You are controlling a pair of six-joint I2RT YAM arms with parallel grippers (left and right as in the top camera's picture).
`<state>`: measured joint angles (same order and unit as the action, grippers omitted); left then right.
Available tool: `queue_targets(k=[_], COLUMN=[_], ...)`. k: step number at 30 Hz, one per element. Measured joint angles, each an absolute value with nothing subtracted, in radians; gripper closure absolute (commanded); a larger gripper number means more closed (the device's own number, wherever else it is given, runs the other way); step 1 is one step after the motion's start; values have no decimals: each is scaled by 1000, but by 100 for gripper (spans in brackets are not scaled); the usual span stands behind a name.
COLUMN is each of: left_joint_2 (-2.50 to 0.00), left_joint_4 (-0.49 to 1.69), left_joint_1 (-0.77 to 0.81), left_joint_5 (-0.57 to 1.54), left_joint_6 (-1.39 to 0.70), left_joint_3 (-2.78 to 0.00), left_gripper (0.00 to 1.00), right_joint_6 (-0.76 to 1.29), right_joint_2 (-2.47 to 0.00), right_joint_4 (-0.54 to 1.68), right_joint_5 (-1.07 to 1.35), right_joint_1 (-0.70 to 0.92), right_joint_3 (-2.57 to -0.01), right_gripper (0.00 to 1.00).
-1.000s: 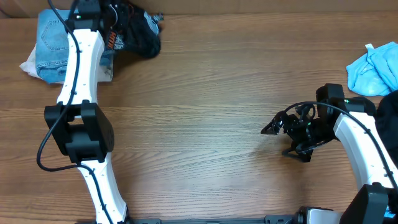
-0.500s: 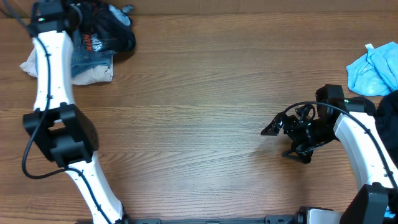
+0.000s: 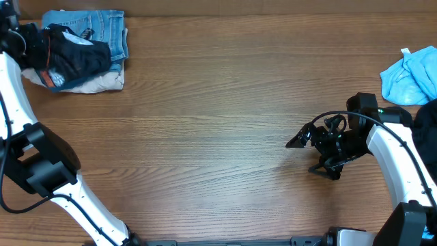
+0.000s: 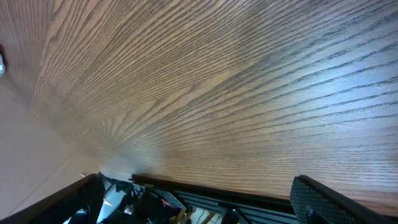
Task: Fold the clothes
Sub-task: 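Lower and release the jersey on top of the jeans stack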
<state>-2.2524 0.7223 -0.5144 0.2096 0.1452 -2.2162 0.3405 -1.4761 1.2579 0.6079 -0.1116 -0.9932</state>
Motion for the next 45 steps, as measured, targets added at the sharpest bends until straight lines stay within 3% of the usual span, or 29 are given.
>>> queue_targets(k=[8,11,17,21,25,37,40,45], left_joint_2=[-2252,-2252,-2252,-2256,-2257,-2259,-2259,-2260], left_joint_4=[744,757,912,1018,1086,1152,1148,1020], left_joint_1=[-498,-489,-442,-377,-279,-157,-157,-157], left_joint_5=[296,340,384,370,236,-165,-255,-343], left_joint_6=[53,31,-6,19,82,5,-2,83], left_joint_3=[-2217,-2217,-2221,-2221,-2222,-2221,-2200,-2061], left_gripper=[0,9,18,14,10,25,18,17], right_joint_6=[341,341,342,341,340,315,306,298], right_joint_2=[-1476,-1476,-1476,-1476,-1476,-1476,-1476,-1476], right_joint_4=[1259,1258,1245,1237,1239,1239,1239,1240], right_joint_5=[618,621,622,622,622,622,622,622], right_joint_1=[-112,-112,-112,-112,-112,-112,-112,-112], right_joint_3=[-993,-993,-993,-993,-993,-993,-993,-993], right_gripper=[0,0,0,0,0,0,0,0])
